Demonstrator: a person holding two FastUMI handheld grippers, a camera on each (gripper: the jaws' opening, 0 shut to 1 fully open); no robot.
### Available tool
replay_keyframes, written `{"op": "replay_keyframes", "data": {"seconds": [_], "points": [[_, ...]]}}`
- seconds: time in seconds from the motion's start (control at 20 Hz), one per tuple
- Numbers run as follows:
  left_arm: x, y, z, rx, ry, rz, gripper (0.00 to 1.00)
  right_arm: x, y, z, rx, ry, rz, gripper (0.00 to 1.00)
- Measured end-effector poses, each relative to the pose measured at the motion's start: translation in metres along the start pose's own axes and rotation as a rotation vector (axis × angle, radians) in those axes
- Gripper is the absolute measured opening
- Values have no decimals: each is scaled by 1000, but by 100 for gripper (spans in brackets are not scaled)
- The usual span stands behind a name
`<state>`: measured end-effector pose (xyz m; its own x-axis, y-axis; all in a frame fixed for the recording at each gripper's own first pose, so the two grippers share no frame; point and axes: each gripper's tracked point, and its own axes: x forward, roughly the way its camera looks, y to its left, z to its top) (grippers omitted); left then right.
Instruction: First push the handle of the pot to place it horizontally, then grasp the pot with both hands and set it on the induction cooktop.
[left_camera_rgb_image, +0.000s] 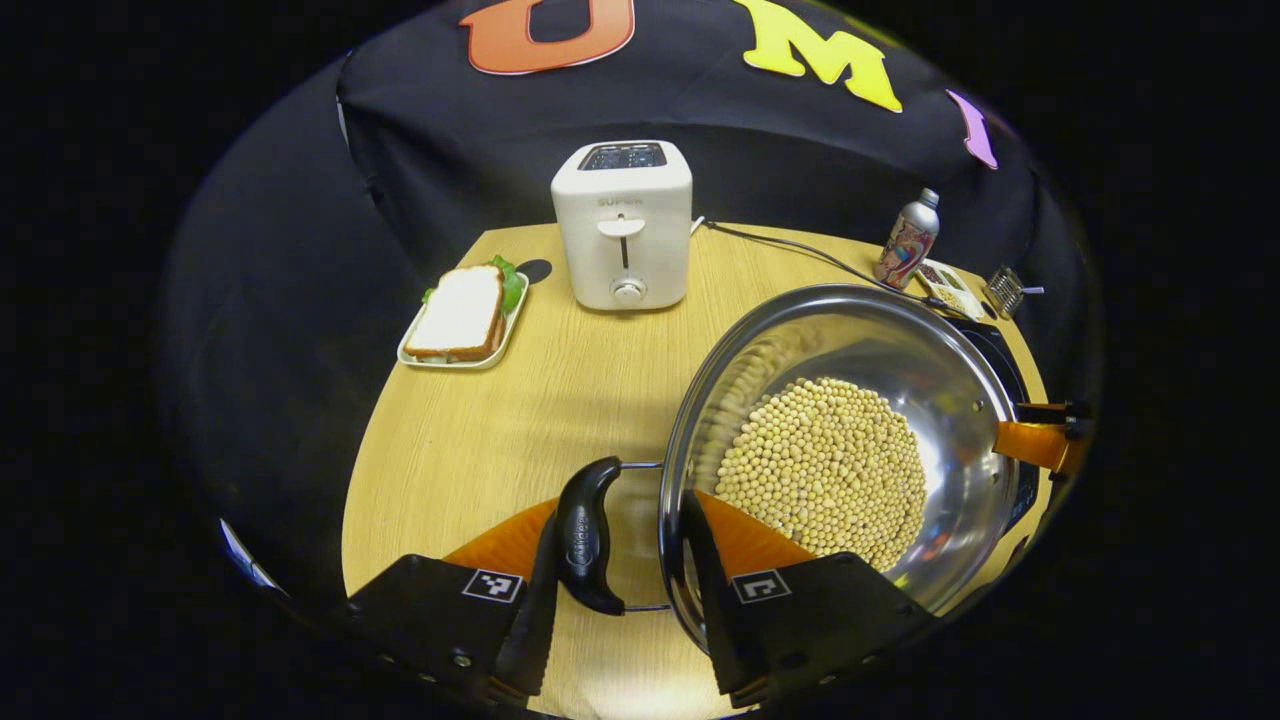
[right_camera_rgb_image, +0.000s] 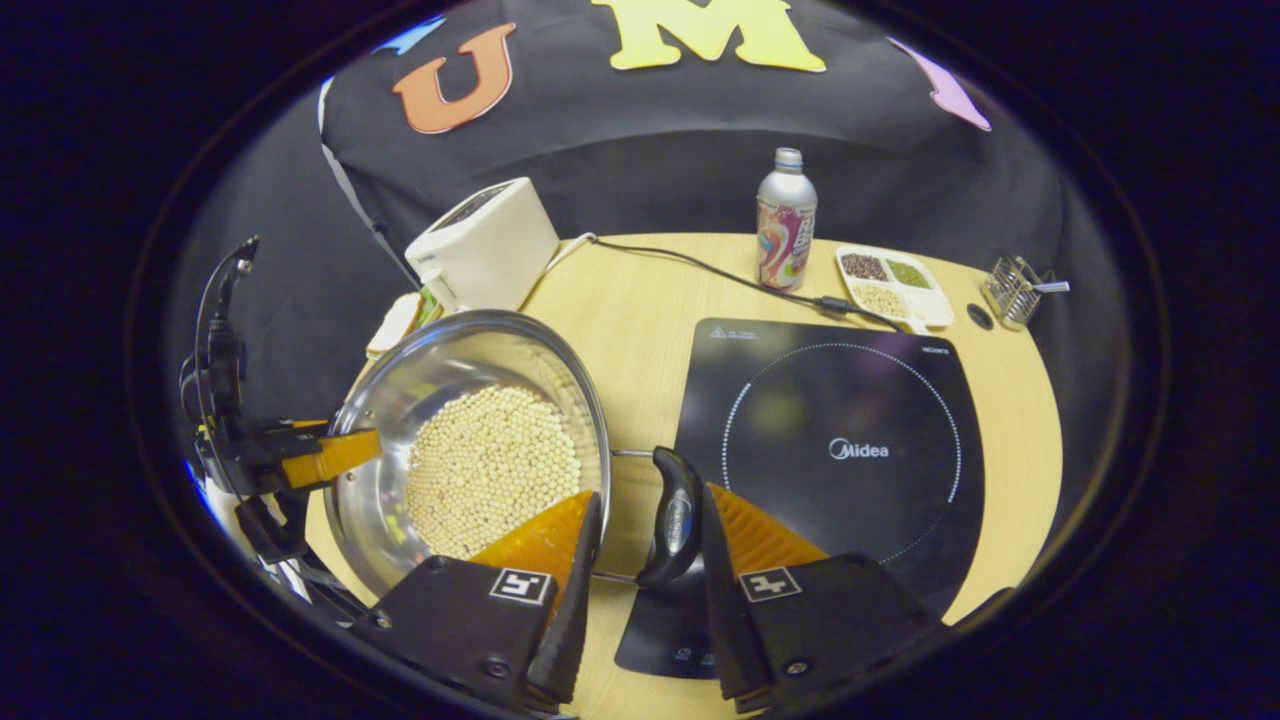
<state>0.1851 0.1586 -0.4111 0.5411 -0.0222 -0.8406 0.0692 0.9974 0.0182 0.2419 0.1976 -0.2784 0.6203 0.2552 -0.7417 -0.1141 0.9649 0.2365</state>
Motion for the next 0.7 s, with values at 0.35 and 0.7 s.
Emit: {"op": "replay_keyframes", "data": {"seconds": [0.35,0.7], "points": [[1,0,2,19,-52,-29,61,-49,-22,10,11,-82,-36,52],[5,-5,5,70,-75,-92,61,-100,-77,-9,87,-130,-113,52]]}}
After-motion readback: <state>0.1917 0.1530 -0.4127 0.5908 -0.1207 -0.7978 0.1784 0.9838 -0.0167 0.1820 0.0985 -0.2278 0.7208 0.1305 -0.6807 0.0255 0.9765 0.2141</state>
